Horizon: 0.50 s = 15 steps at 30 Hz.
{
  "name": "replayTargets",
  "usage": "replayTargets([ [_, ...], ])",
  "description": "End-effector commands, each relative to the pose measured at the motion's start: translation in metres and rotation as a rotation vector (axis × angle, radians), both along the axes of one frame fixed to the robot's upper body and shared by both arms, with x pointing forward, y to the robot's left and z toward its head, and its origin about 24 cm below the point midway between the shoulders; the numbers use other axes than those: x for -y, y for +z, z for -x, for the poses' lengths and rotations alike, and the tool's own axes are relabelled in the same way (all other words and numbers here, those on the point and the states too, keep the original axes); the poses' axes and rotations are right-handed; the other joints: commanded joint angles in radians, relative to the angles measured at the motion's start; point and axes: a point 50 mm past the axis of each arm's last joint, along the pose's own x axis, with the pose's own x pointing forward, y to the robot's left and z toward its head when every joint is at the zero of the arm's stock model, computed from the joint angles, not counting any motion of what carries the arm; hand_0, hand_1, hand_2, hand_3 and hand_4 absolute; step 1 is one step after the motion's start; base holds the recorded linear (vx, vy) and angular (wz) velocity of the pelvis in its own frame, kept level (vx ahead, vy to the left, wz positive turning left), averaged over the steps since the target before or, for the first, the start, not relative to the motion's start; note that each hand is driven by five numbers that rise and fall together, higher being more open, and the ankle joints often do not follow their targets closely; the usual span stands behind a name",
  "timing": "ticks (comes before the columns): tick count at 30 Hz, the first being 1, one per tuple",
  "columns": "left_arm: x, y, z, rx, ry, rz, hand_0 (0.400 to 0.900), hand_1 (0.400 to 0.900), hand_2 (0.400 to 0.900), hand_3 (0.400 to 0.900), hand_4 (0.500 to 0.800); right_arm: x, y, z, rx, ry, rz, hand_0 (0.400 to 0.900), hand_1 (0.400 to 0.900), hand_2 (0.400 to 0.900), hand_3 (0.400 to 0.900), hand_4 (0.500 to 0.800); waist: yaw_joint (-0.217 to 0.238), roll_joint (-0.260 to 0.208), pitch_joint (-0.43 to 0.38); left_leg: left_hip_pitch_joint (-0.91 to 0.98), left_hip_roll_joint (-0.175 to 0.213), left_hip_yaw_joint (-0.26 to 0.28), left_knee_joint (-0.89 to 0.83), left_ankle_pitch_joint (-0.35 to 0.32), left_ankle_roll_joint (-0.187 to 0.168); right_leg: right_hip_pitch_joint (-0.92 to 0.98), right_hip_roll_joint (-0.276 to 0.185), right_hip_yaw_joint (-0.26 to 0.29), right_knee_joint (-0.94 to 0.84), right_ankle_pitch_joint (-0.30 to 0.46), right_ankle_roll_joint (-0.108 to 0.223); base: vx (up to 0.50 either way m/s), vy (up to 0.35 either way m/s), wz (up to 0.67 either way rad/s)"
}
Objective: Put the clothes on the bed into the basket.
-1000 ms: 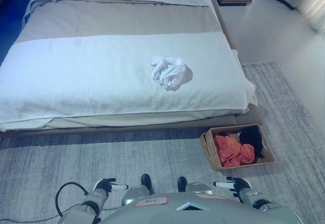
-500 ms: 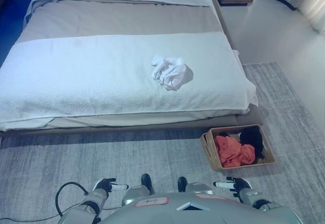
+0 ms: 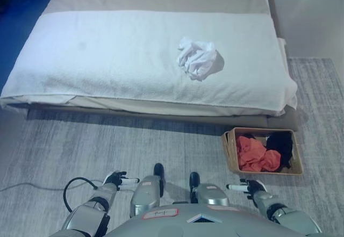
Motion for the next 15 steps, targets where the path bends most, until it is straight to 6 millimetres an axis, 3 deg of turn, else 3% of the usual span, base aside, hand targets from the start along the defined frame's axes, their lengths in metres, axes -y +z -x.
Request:
replayTargets([
  [1,-0.016,0.004,0.004,0.002,0.006,-0.045,0.9,0.9,0.9,0.9,0.8,0.025,0.01,-0.002,0.015,0.005,0.094,0.9,0.9,0.9,0.9,0.8,0.01,-0.002,0.004,-0.027,0.005,0.022,-0.07,-0.075,0.07,0.004,0.047,0.045,0.059,-0.089,0.041,0.15,-0.011,-0.03],
  [5,-0.016,0.003,0.009,-0.007,0.007,-0.05,0.9,0.9,0.9,0.9,0.8,0.028,0.012,-0.003,0.021,0.007,0.108,0.9,0.9,0.9,0.9,0.8,0.013,0.014,0.009,-0.053,0.06,0.014,-0.255,-0.006,0.059,0.025,0.063,0.064,0.074,-0.124,0.046,0.18,0.048,-0.16],
  [8,-0.018,0.003,0.012,-0.013,0.015,-0.053,0.9,0.9,0.9,0.9,0.8,0.029,0.012,-0.002,0.017,0.006,0.107,0.9,0.9,0.9,0.9,0.8,0.018,0.02,0.004,-0.031,0.076,0.028,-0.299,0.024,0.052,0.067,0.068,0.096,0.064,-0.14,0.058,0.25,0.113,-0.39],
  [11,-0.019,0.002,0.016,-0.024,0.024,-0.054,0.9,0.9,0.9,0.9,0.8,0.027,0.01,0.001,0.0,0.01,0.094,0.9,0.9,0.9,0.9,0.8,0.022,0.01,-0.027,-0.014,0.071,0.025,-0.268,0.026,0.066,0.103,0.042,0.13,0.053,-0.153,0.081,0.27,0.199,-0.43],
  [15,-0.024,0.005,0.01,-0.011,0.016,-0.069,0.9,0.9,0.9,0.9,0.8,0.021,0.007,0.002,-0.011,0.009,0.066,0.9,0.9,0.9,0.9,0.8,0.024,-0.025,-0.053,-0.042,0.028,0.062,-0.176,-0.029,0.094,0.099,-0.018,0.154,0.078,-0.142,0.121,0.24,0.228,-0.23],
])
